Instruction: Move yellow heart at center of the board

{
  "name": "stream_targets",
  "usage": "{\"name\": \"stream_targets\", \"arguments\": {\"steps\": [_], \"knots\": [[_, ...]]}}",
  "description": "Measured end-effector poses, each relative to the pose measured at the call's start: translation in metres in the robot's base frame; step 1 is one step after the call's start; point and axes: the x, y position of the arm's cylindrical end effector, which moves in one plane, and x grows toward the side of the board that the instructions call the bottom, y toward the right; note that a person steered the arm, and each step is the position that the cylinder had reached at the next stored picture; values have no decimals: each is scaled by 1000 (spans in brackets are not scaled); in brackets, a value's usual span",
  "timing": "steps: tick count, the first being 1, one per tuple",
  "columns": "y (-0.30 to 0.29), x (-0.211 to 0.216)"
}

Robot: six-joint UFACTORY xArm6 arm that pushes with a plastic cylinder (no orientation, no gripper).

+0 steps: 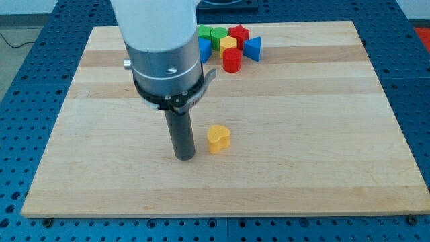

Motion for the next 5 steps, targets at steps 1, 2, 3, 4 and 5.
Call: {"name": "stream_targets", "arguments": {"steps": [1, 2, 3, 4, 5], "knots": [[1, 10], [23, 6], [47, -31], [49, -82], [40, -82]]}}
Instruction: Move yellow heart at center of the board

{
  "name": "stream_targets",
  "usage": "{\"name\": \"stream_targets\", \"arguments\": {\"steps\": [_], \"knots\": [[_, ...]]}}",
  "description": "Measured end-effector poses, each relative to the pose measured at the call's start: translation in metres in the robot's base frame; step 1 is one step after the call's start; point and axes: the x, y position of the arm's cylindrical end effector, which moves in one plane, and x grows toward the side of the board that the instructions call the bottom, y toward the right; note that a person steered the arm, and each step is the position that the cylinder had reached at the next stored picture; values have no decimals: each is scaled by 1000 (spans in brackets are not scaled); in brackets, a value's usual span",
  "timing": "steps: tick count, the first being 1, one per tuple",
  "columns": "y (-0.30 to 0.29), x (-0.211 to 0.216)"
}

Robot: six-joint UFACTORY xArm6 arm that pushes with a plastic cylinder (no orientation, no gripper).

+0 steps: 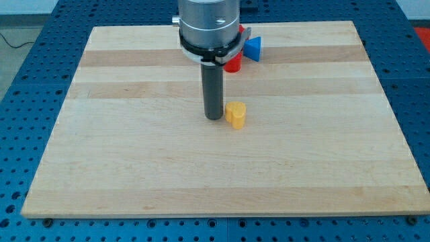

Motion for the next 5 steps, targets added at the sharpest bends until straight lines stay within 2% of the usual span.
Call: {"name": "stream_targets", "arguments": {"steps": [1, 2, 3, 4, 5], "knots": [[-23, 23], [-10, 57], [27, 62], [35, 21], [32, -47]]}}
